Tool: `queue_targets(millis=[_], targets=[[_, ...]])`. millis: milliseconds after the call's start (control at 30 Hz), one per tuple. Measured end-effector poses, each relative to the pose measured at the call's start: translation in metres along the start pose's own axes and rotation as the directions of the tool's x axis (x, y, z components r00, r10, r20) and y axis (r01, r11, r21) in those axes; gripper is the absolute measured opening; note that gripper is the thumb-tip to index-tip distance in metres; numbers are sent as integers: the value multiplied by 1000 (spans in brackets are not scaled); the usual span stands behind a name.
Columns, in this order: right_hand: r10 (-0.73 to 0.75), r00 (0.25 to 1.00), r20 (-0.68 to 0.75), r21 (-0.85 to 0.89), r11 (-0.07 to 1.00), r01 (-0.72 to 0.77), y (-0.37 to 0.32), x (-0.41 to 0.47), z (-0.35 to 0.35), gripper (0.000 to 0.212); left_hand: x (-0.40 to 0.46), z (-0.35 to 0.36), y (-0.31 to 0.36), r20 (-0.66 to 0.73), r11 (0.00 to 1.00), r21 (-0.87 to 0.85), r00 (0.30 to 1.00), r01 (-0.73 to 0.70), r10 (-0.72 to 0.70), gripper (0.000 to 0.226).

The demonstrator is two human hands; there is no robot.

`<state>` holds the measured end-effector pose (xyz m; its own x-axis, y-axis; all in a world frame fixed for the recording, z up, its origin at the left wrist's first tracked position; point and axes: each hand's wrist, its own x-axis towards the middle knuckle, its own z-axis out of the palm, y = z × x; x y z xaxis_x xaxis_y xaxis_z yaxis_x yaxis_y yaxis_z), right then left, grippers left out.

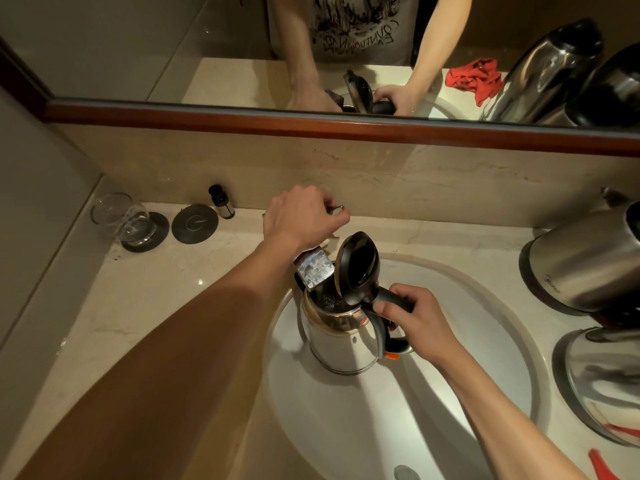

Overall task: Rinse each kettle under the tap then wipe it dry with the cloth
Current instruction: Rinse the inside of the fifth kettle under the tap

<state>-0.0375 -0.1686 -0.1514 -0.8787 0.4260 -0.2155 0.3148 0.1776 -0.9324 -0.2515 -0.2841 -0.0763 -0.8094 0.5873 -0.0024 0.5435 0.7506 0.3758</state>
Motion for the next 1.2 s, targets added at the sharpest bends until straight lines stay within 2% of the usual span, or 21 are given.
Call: queue_targets(millis=[267, 467, 1200], targets=[[14, 1000, -6, 3, 1000, -14, 1, 0, 1, 41, 0, 0, 1, -3, 1000, 2, 1000, -2, 2, 38], [-3, 1000, -5, 8, 1000, 3, 4, 1, 0, 55, -1, -1, 1, -13, 1000, 9, 1000, -1, 2, 40], [-11, 1000, -14, 5, 1000, 11, 4, 0, 0, 54, 0, 0, 1, 0, 1000, 0, 1000, -3, 3, 38]])
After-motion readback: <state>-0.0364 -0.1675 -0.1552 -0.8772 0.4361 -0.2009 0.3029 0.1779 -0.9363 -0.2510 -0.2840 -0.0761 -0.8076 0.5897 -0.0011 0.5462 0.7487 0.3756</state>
